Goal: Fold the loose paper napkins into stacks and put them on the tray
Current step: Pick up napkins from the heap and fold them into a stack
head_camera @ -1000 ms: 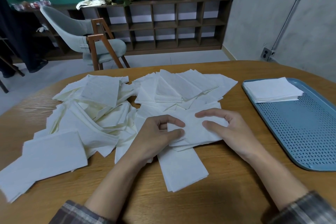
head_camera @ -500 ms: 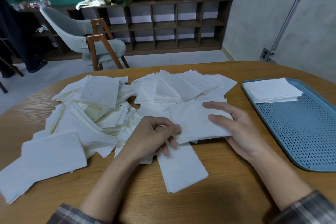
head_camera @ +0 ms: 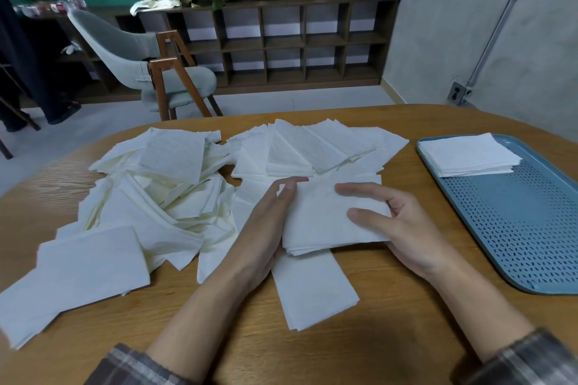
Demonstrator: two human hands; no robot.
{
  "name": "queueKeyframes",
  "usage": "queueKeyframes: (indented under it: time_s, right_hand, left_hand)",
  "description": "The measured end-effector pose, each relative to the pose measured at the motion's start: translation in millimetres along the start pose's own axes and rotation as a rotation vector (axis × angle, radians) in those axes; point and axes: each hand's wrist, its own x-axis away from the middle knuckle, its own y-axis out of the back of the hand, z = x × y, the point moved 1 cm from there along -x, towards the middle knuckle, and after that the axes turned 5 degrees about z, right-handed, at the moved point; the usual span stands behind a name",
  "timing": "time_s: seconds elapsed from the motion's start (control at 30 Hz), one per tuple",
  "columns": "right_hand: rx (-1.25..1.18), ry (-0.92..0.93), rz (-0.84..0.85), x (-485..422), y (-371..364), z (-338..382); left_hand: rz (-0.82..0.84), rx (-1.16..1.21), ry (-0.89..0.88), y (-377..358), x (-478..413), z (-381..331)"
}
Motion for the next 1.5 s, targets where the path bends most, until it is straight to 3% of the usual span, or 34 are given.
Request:
queueKeyframes:
  time_s: [0.17, 0.3, 0.57, 0.67, 0.8, 1.07, 1.5]
  right_hand:
    - [-0.081, -0.049, 0.049, 0.2, -3.4, 1.0]
    - [-0.005, -0.068, 0.065, 0.8, -3.5, 1.1]
    - [0.204, -0.004, -0.137, -2.5, 3.9, -2.7]
    - [0.249, -0.006, -0.232, -4.2, 8.5, -6.5]
    - [0.308, -0.01, -0.278, -5.3, 9.9, -10.8]
    - [0.368, -0.004, -0.255, -5.5, 9.3, -10.1]
    - [0.388, -0.002, -0.225, -6.4, 8.1, -9.5]
  left_hand:
    - [-0.029, -0.027, -0.02, 3.5, 1.4, 3.0]
    - [-0.03, -0.119, -0.061, 8.0, 4.1, 1.1]
    - [-0.151, -0.686, -0.273, 11.5, 1.4, 5.2]
    - [-0.051, -0.879, -0.32, 12.3, 1.9, 9.6]
    - [0.224, -1.063, -0.295, 16.7, 2.6, 9.7]
    - [0.357, -1.124, -0.326, 20.9, -1.9, 14.0]
    - [0.27, -1.155, -0.503, -0.3, 2.8, 21.4]
